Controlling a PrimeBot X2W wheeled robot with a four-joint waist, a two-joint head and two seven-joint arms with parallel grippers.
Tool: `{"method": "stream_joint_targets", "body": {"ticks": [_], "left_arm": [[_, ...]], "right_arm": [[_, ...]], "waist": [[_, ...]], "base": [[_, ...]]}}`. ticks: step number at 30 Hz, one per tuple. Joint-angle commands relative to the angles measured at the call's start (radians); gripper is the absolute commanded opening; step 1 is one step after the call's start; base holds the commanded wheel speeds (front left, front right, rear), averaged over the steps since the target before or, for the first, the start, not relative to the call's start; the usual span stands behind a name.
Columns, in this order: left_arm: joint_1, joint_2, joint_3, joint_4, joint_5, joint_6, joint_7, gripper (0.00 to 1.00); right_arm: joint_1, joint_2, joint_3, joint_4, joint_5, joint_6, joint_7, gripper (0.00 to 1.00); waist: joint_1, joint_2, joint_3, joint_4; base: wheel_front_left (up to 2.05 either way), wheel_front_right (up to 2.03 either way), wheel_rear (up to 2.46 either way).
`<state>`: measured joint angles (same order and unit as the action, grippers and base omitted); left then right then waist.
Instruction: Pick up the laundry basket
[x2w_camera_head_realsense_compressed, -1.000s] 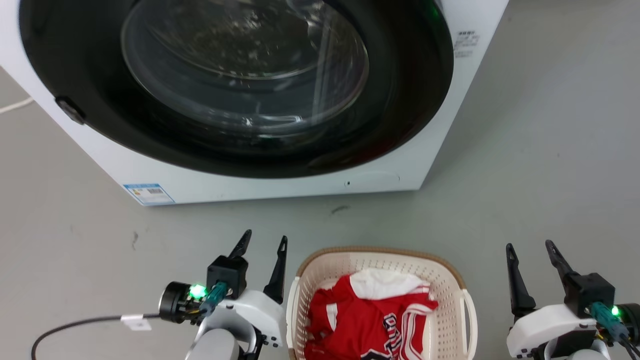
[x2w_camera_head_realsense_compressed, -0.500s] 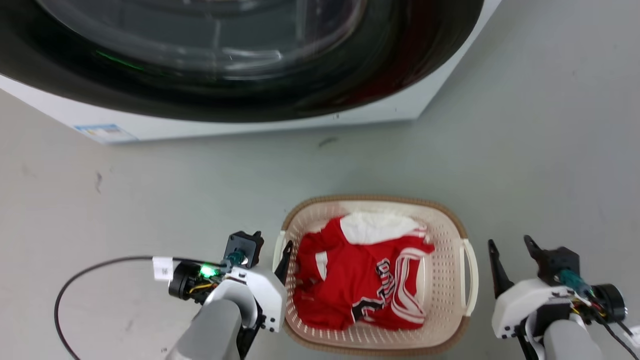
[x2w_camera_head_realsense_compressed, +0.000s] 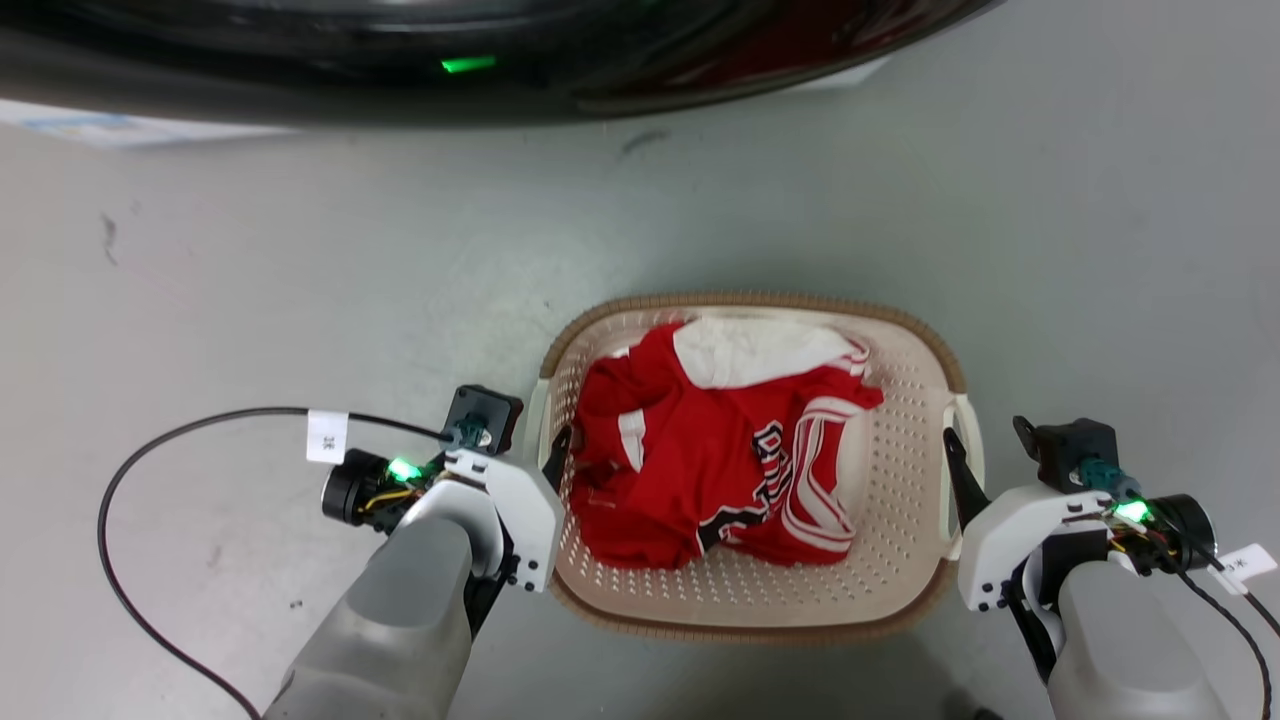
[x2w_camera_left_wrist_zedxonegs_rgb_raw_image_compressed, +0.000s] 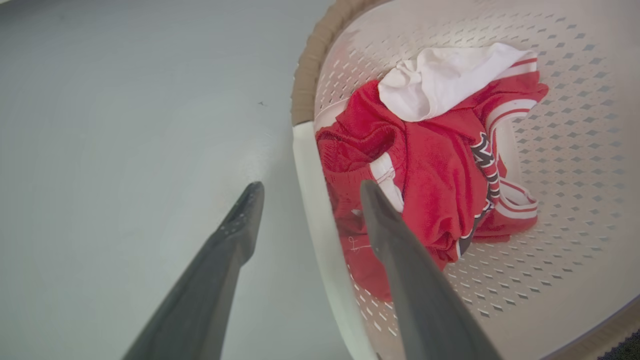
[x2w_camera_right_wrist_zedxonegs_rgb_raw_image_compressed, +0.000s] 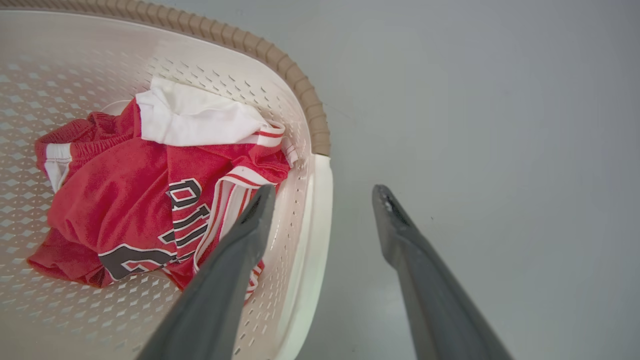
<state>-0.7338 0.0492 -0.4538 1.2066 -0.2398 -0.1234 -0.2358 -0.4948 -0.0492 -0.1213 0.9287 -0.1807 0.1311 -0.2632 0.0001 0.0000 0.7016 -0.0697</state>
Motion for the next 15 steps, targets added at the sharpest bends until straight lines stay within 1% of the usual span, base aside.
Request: {"method": "stream_joint_targets", "body": {"ticks": [1,8,15], "left_arm": [[-0.018,0.002,-0.007,0.007,-0.007,-0.004,0.002,1.0],[-0.061,0.002,-0.044,0.037,-0.038,-0.005,0.022,1.0],[-0.08,0.002,-0.072,0.053,-0.063,-0.006,0.025,1.0]], "right_arm": [[-0.02,-0.002,0.002,0.014,-0.002,-0.001,-0.002,1.0],[-0.077,-0.002,0.006,0.111,-0.006,-0.001,-0.003,1.0],[-0.106,-0.002,0.02,0.156,0.005,-0.001,-0.002,1.0]], "waist": [[-0.0001,0.0,0.04,0.002],[-0.0001,0.0,0.098,0.006],[-0.0001,0.0,0.126,0.008]], "base": [[0.0,0.0,0.0],[0.0,0.0,0.0],[0.0,0.0,0.0]]}}
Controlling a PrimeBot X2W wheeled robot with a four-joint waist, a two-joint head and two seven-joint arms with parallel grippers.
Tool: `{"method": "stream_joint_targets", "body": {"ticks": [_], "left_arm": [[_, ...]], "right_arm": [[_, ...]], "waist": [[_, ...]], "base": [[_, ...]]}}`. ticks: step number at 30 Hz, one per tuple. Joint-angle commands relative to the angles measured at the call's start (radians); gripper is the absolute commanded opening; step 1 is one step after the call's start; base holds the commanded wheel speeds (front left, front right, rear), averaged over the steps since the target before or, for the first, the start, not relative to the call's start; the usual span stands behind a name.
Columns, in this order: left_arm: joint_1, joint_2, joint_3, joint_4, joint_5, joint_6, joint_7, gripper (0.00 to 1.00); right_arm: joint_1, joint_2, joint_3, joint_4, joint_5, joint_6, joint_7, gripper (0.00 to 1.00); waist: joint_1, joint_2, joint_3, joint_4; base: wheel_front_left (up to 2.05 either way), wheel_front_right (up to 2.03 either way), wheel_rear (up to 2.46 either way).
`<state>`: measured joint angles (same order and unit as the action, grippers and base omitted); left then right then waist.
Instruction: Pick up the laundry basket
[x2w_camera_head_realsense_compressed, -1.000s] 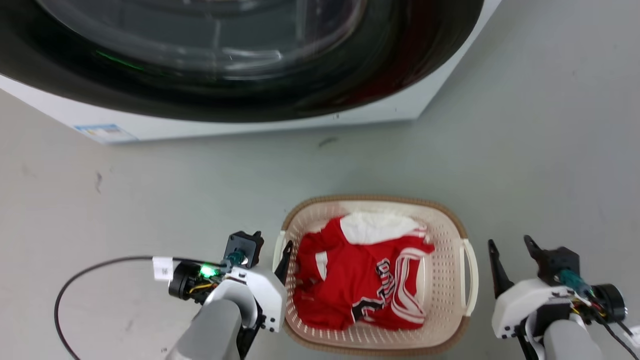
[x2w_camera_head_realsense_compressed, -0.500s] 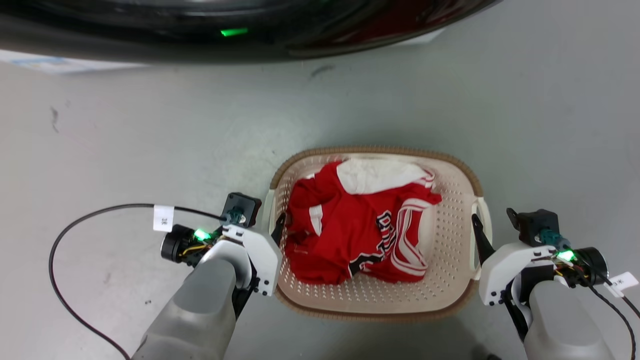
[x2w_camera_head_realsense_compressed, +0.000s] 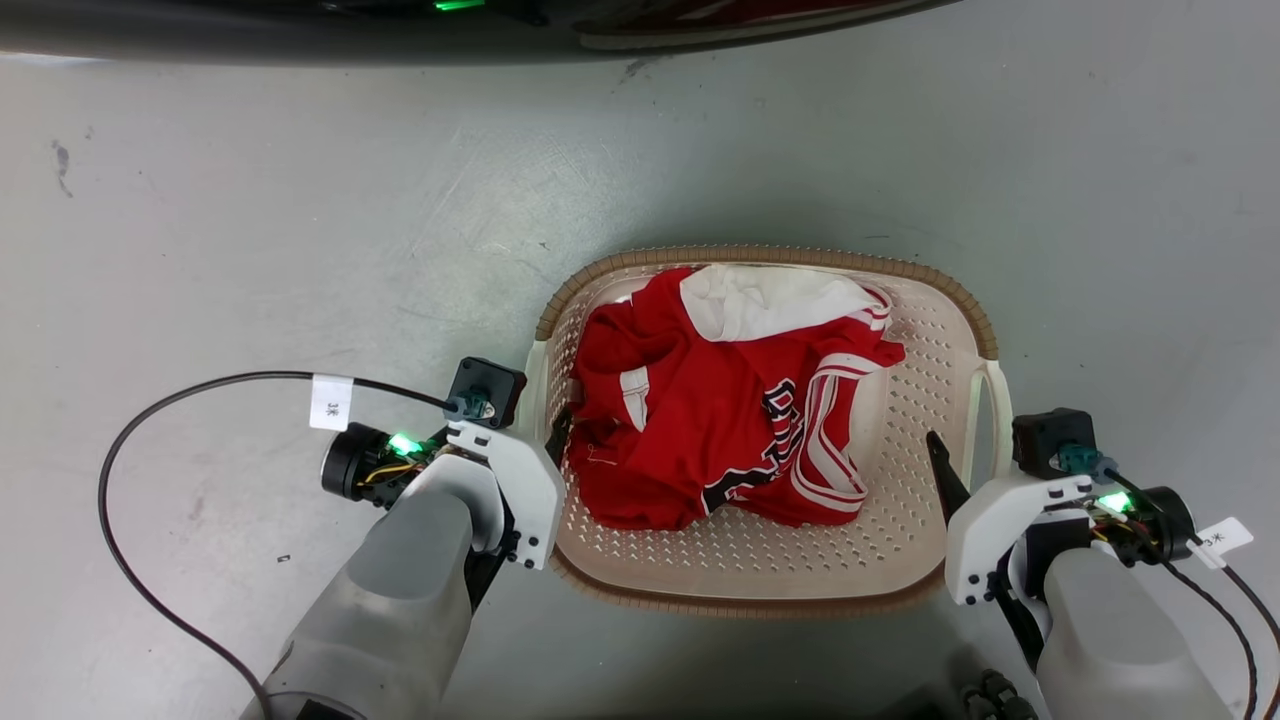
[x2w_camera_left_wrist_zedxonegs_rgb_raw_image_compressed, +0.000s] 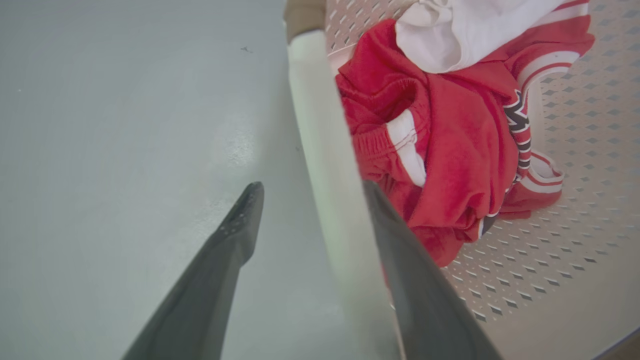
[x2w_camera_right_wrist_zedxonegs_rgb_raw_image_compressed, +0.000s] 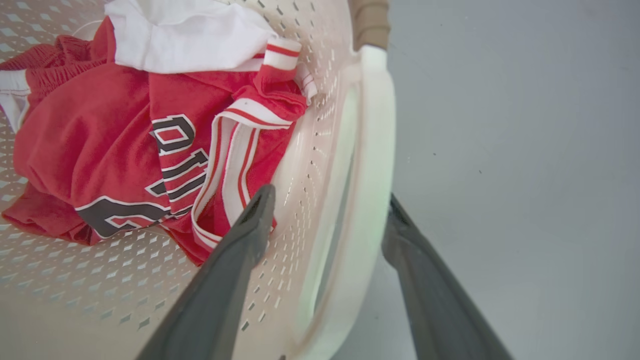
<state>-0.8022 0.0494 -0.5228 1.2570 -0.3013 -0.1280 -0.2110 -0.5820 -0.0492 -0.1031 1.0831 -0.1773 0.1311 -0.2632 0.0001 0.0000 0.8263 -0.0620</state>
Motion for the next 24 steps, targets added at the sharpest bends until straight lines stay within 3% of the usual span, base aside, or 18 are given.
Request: {"method": "stream_joint_targets", "body": {"ticks": [1,3,4,5,6,7,15,24], "left_arm": [[-0.013,0.002,-0.006,0.004,-0.004,-0.001,0.002,1.0],[-0.019,0.002,-0.015,0.008,-0.008,-0.001,0.01,1.0],[-0.022,0.002,-0.019,0.009,-0.01,-0.001,0.012,0.68],[-0.025,0.002,-0.024,0.01,-0.011,-0.001,0.012,0.24],[-0.027,0.002,-0.029,0.011,-0.013,-0.001,0.015,0.0],[-0.03,0.002,-0.034,0.012,-0.016,-0.001,0.017,0.0],[-0.034,0.004,-0.067,0.015,-0.041,-0.002,0.024,0.0],[0.024,0.001,-0.118,-0.016,-0.113,-0.002,0.054,0.0]], "right_arm": [[-0.021,-0.002,0.003,0.004,0.003,-0.001,-0.002,1.0],[-0.023,-0.002,0.002,0.007,0.006,-0.001,-0.002,1.0],[-0.025,-0.002,0.003,0.014,0.007,-0.001,-0.002,1.0],[-0.028,-0.002,0.003,0.016,0.007,-0.001,-0.002,0.91],[-0.033,-0.002,0.002,0.016,0.008,-0.001,-0.002,0.39],[-0.036,-0.002,0.004,0.025,0.01,-0.001,-0.002,0.0],[-0.045,-0.004,0.014,0.043,0.007,-0.001,-0.003,0.0],[-0.013,-0.005,0.023,0.09,-0.005,-0.001,-0.003,0.0]], "waist": [[-0.0001,0.0,0.004,0.0],[-0.0001,0.0,0.008,0.0],[-0.0001,0.0,0.01,0.001],[-0.0001,0.0,0.012,0.002],[-0.0001,0.0,0.014,0.003],[-0.0001,0.0,0.016,0.004],[-0.0001,0.0,0.006,0.015],[-0.0001,0.0,-0.079,0.032]], "base": [[0.0,0.0,0.0],[0.0,0.0,0.0],[0.0,0.0,0.0],[0.0,0.0,0.0],[0.0,0.0,0.0],[0.0,0.0,0.0],[0.0,0.0,0.0],[0.0,0.0,0.0]]}}
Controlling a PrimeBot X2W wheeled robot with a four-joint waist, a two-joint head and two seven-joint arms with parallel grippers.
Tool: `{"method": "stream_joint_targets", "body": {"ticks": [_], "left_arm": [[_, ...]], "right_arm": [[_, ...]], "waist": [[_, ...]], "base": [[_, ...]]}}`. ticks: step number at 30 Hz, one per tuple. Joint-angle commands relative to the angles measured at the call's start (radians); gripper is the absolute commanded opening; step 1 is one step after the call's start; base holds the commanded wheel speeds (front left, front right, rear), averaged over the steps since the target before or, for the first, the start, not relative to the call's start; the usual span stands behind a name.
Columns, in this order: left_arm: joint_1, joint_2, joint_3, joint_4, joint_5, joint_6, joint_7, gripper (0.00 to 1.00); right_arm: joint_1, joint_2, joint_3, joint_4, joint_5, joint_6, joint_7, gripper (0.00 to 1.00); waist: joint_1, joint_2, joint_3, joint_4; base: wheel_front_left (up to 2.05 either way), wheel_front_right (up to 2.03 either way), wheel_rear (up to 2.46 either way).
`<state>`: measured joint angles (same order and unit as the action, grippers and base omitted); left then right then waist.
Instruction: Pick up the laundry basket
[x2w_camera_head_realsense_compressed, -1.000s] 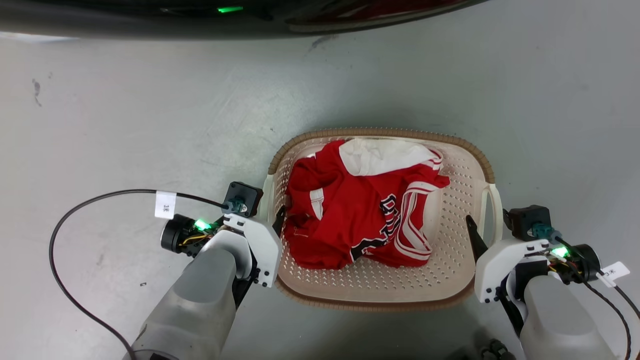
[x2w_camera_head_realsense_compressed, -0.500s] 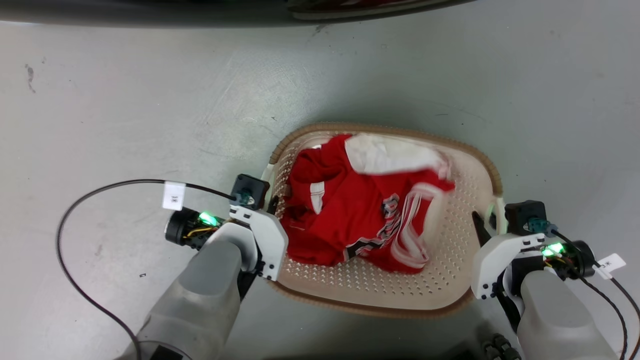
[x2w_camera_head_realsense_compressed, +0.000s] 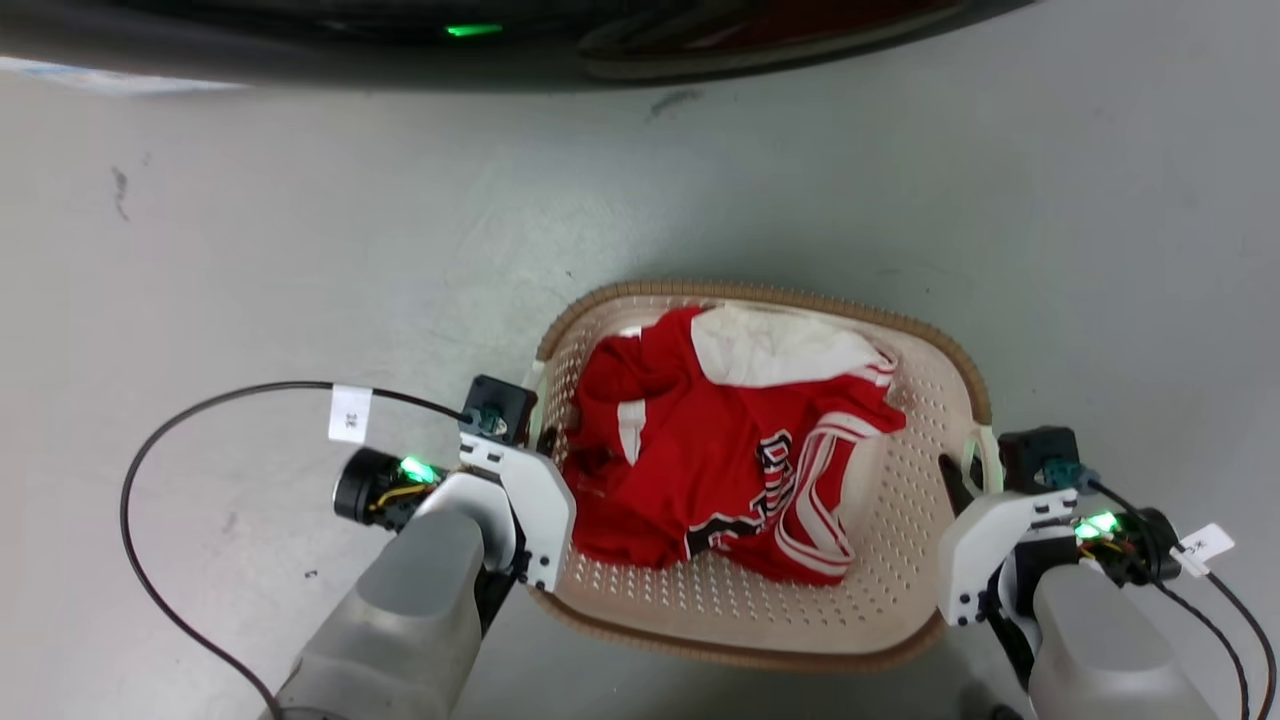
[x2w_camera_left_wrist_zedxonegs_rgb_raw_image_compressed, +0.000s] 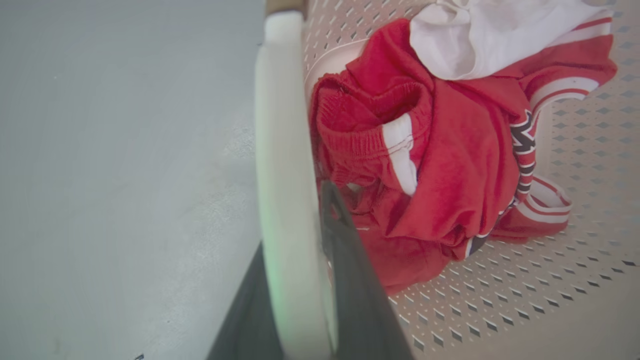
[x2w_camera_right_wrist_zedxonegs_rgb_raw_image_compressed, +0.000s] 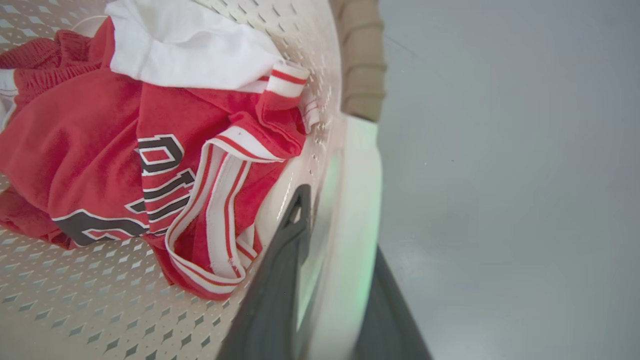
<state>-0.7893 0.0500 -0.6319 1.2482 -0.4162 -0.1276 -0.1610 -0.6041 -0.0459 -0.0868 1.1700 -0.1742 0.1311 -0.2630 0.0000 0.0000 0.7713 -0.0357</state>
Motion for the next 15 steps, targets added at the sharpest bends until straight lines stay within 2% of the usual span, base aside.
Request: {"method": "stream_joint_targets", "body": {"ticks": [1,15], "left_arm": [[0.019,0.0,-0.017,-0.01,-0.009,-0.003,0.011,0.0],[0.102,-0.004,-0.113,-0.033,-0.155,-0.006,0.117,0.0]], "right_arm": [[0.012,-0.008,0.01,0.012,-0.008,-0.001,-0.003,0.0],[0.029,-0.004,0.118,0.102,0.018,-0.001,0.022,0.0]], "waist": [[0.0,0.0,-0.038,0.009],[0.0,0.0,-0.269,0.047]], "base": [[0.0,0.0,0.0],[0.0,0.0,0.0]]}}
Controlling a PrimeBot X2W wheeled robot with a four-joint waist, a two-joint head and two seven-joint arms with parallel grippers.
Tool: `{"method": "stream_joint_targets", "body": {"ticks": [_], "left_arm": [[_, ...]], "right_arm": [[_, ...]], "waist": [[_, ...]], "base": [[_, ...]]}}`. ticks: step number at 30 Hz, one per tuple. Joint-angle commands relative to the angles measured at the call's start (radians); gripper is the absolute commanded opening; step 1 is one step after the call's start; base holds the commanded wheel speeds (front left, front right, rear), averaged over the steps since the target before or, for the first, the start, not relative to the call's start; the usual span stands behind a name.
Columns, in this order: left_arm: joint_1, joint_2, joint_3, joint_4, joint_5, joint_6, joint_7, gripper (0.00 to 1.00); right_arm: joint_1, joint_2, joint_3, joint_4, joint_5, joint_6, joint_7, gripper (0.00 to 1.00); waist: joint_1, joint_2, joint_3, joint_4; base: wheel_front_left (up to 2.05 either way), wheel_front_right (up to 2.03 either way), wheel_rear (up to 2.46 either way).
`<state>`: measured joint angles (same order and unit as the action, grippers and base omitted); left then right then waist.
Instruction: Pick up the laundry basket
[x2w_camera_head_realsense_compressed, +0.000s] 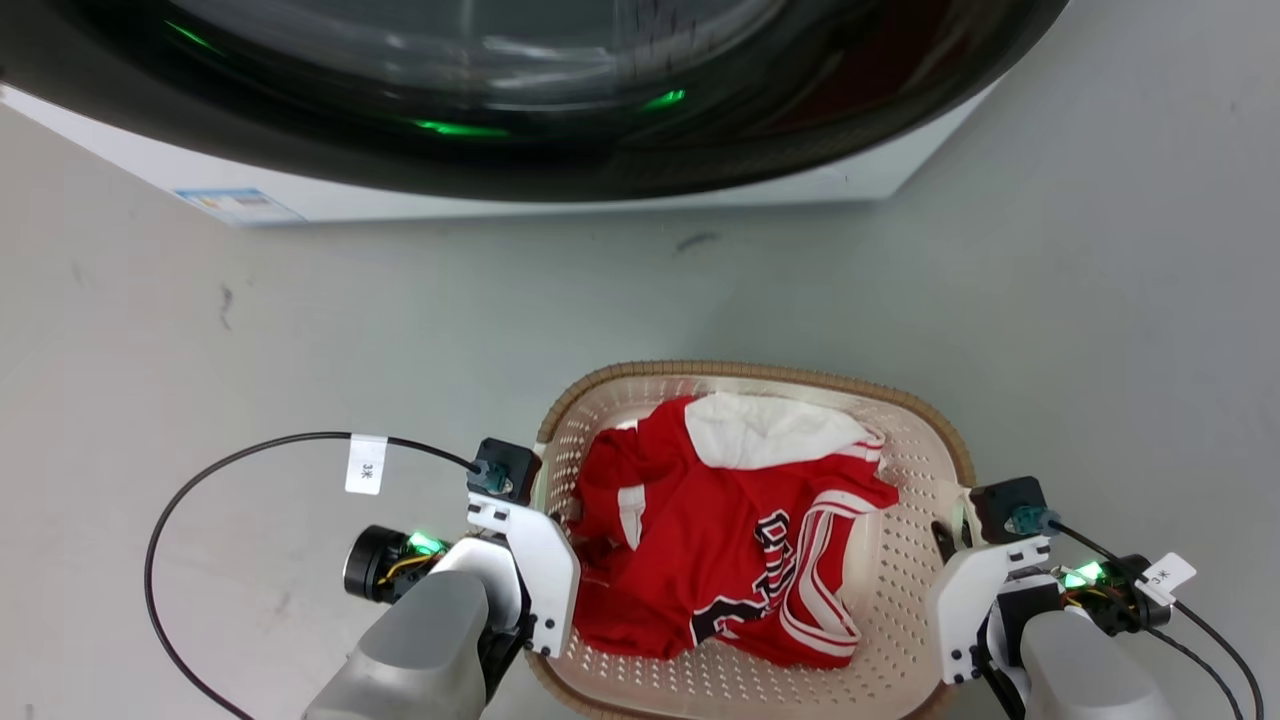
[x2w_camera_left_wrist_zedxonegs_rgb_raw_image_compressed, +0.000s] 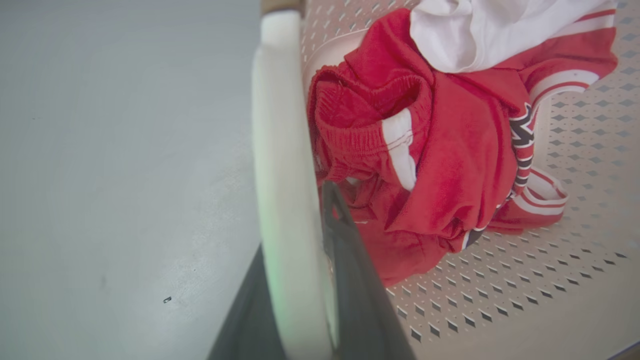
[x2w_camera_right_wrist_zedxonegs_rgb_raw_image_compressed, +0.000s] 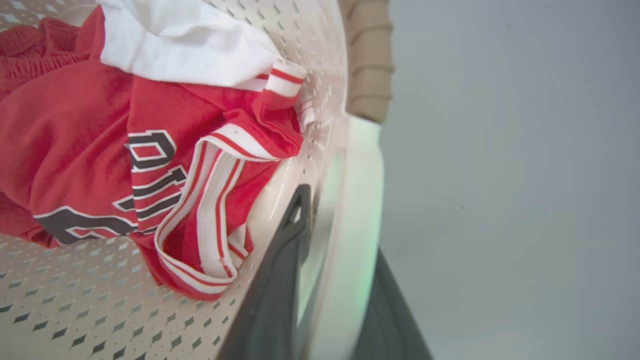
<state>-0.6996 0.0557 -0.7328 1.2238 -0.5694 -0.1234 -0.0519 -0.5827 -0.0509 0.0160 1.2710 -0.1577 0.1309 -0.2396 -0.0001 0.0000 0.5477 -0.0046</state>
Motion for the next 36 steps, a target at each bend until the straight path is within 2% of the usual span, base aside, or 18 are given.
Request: {"method": "stream_joint_targets", "body": {"ticks": [1,8,20,36], "left_arm": [[0.015,-0.01,-0.019,-0.01,-0.013,-0.01,0.016,0.0],[0.03,-0.01,-0.065,-0.012,-0.082,-0.011,0.097,0.0],[0.034,0.037,-0.15,-0.065,-0.204,-0.011,0.247,0.0],[0.004,0.096,-0.261,-0.129,-0.35,-0.011,0.426,0.0]], "right_arm": [[0.009,0.002,0.027,0.002,0.008,0.0,0.004,0.0],[0.025,0.005,0.128,0.011,0.074,0.001,0.067,0.0],[0.044,0.007,0.352,0.003,0.268,0.002,0.227,0.0],[0.027,0.011,0.602,-0.048,0.498,0.006,0.444,0.0]], "waist": [[0.0001,0.0,-0.061,0.019],[0.0001,0.0,-0.159,0.04],[0.0001,0.0,-0.324,0.052],[0.0001,0.0,-0.475,0.054]], "base": [[0.0,0.0,0.0],[0.0,0.0,0.0],[0.0,0.0,0.0],[0.0,0.0,0.0]]}}
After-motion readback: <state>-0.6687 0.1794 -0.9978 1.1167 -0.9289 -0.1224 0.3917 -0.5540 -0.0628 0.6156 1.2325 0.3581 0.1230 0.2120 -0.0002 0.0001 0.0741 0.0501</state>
